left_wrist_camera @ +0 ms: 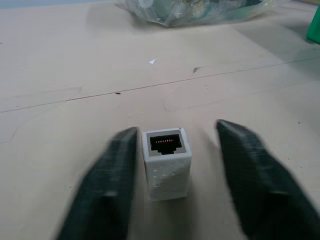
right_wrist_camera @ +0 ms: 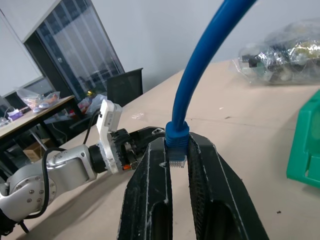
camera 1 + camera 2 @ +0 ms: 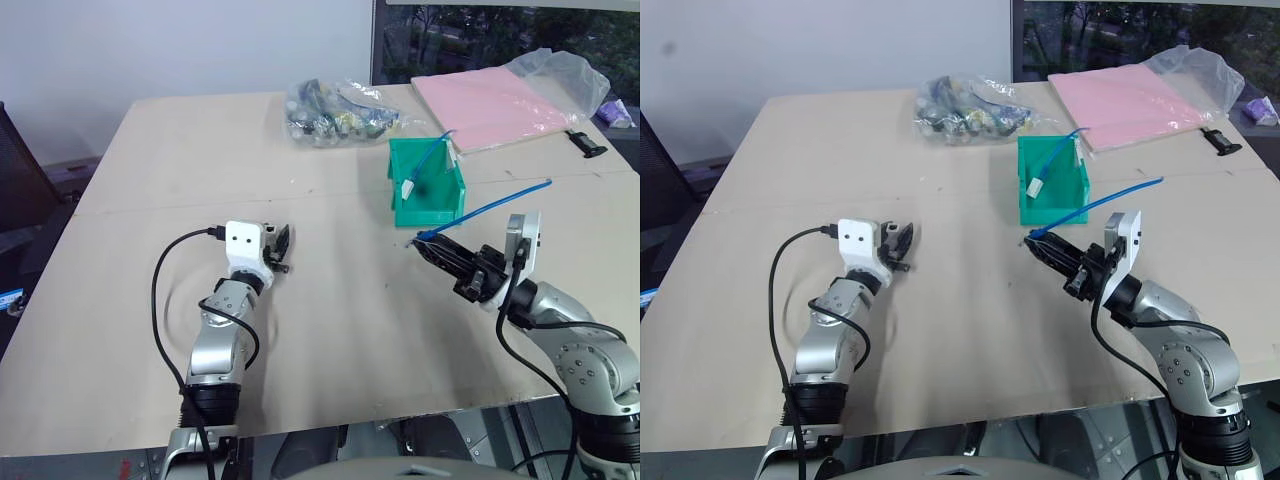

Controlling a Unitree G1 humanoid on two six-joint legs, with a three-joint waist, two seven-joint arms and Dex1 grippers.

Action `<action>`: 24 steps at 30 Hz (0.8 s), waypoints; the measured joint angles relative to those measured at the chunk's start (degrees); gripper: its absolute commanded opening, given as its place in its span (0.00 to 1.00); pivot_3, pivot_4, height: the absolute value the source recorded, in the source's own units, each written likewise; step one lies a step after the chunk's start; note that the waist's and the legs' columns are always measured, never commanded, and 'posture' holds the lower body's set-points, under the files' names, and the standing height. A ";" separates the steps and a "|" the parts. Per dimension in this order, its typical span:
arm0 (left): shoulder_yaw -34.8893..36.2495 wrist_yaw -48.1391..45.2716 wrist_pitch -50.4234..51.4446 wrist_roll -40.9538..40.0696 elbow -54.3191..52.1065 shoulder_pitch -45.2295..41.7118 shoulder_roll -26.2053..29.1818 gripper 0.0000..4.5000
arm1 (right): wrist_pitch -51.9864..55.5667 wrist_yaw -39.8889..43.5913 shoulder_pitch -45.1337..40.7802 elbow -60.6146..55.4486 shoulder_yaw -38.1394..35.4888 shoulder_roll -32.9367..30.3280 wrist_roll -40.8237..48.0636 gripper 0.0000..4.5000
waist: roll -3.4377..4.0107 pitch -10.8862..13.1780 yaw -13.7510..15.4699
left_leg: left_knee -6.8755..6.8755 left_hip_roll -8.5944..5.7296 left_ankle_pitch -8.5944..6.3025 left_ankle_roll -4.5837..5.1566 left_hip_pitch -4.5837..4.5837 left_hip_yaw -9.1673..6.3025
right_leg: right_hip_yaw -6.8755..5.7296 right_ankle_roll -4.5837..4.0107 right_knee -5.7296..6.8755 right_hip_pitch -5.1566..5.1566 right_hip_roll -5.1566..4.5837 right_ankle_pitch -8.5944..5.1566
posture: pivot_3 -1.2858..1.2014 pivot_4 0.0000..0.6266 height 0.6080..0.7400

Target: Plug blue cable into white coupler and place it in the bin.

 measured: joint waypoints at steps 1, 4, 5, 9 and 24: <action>-0.01 0.00 0.01 0.01 -0.02 0.01 0.00 0.12 | 0.00 0.00 0.02 0.00 0.00 0.00 -0.08 0.00 | 0.00 0.00 0.00 | 0.00 0.00 0.00 0.00 0.00 0.00 | 0.00 0.00 0.00 0.00 0.00 0.00 | 0.52 0.24 1.00; -0.18 -0.08 0.15 0.03 -0.09 0.00 0.05 0.12 | 0.00 0.01 0.04 0.00 0.00 0.01 -0.29 0.00 | 0.00 0.00 0.01 | 0.00 0.00 0.00 0.00 0.00 0.00 | 0.00 0.00 0.00 0.00 0.01 0.00 | 0.52 0.24 1.00; -0.42 -0.71 0.24 -0.11 -0.10 -0.05 0.13 0.12 | -0.02 0.02 0.04 0.00 0.00 0.00 -0.36 0.00 | 0.00 0.00 0.01 | 0.00 0.00 0.00 0.00 0.00 0.00 | 0.00 0.00 0.00 0.00 0.01 0.00 | 0.52 0.24 1.00; -4.06 -10.74 0.93 -3.91 -0.08 -1.82 1.76 0.12 | -0.30 0.56 -0.32 0.00 0.00 -0.41 -1.46 0.00 | 0.00 0.00 0.20 | 0.01 -0.04 0.00 0.00 -0.04 -0.02 | -0.08 0.00 -0.01 0.01 0.04 0.00 | 0.52 0.24 1.00; -29.38 -69.21 -14.90 -2.75 31.46 -29.92 5.73 0.12 | -11.40 16.73 -5.98 9.29 9.66 -9.30 -18.31 0.00 | -0.03 0.01 -1.29 | 0.03 -0.05 0.00 0.02 -0.08 -0.07 | -0.12 0.01 -0.12 0.02 0.17 0.00 | 0.52 0.24 1.00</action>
